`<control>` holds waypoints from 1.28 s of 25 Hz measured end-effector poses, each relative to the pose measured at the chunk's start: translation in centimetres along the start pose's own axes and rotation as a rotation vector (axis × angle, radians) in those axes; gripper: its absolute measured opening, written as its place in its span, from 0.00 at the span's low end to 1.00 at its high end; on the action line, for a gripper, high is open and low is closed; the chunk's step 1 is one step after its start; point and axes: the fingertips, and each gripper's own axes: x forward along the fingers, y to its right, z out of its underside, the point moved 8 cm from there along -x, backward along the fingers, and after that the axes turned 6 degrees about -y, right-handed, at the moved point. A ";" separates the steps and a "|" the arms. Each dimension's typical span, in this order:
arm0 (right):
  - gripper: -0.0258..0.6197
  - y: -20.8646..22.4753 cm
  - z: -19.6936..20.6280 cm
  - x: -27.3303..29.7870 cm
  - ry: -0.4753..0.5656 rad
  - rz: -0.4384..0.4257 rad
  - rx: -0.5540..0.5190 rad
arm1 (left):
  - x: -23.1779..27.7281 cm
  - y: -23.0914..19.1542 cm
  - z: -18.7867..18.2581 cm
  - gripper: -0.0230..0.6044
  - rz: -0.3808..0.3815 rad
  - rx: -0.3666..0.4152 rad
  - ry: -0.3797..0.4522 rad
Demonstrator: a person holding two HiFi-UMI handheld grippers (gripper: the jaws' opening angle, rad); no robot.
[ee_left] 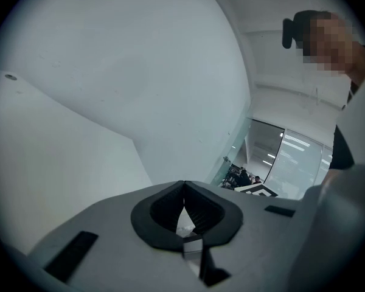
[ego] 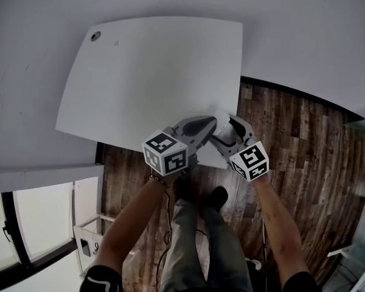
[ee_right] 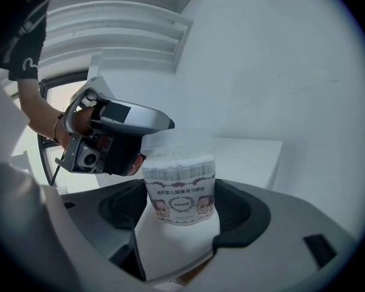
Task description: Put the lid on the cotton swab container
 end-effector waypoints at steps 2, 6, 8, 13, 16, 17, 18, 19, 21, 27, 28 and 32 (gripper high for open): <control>0.60 -0.1 -0.1 0.1 0.000 0.001 -0.001 | 0.2 0.2 0.2 0.08 0.002 0.027 -0.020; 0.60 -0.3 -0.4 0.4 0.003 -0.003 -0.003 | 0.3 0.2 0.1 0.08 -0.004 0.062 -0.029; 0.60 -0.3 -0.4 0.4 0.004 -0.006 -0.005 | 0.4 0.3 0.1 0.08 -0.006 0.074 -0.030; 0.60 -0.3 -0.3 0.3 0.001 -0.008 0.000 | 0.7 0.7 0.2 0.08 -0.010 0.119 -0.046; 0.60 -0.3 -0.4 0.3 -0.004 -0.013 -0.001 | 0.9 1.0 0.2 0.08 -0.007 0.158 -0.055; 0.60 -0.3 -0.4 0.3 -0.005 -0.015 -0.002 | 1.0 1.1 0.2 0.08 -0.005 0.174 -0.056; 0.60 -0.3 -0.4 0.2 -0.006 -0.017 -0.003 | 1.0 1.2 0.2 0.08 -0.005 0.191 -0.058; 0.60 -0.3 -0.4 0.2 -0.007 -0.020 -0.004 | 1.0 1.2 0.3 0.08 -0.005 0.208 -0.059; 0.60 -0.3 -0.4 0.2 -0.007 -0.023 -0.005 | 1.0 1.3 0.4 0.08 -0.004 0.239 -0.062; 0.60 -0.3 -0.4 0.3 -0.008 -0.033 0.000 | 0.7 1.2 0.6 0.08 0.029 0.288 -0.050; 0.59 -0.3 -0.4 0.3 -0.009 -0.035 0.000 | 0.7 1.1 0.5 0.08 0.030 0.299 -0.048; 0.59 -0.1 -0.6 0.4 -0.011 -0.043 -0.005 | 0.7 1.3 0.2 0.07 0.016 0.357 -0.074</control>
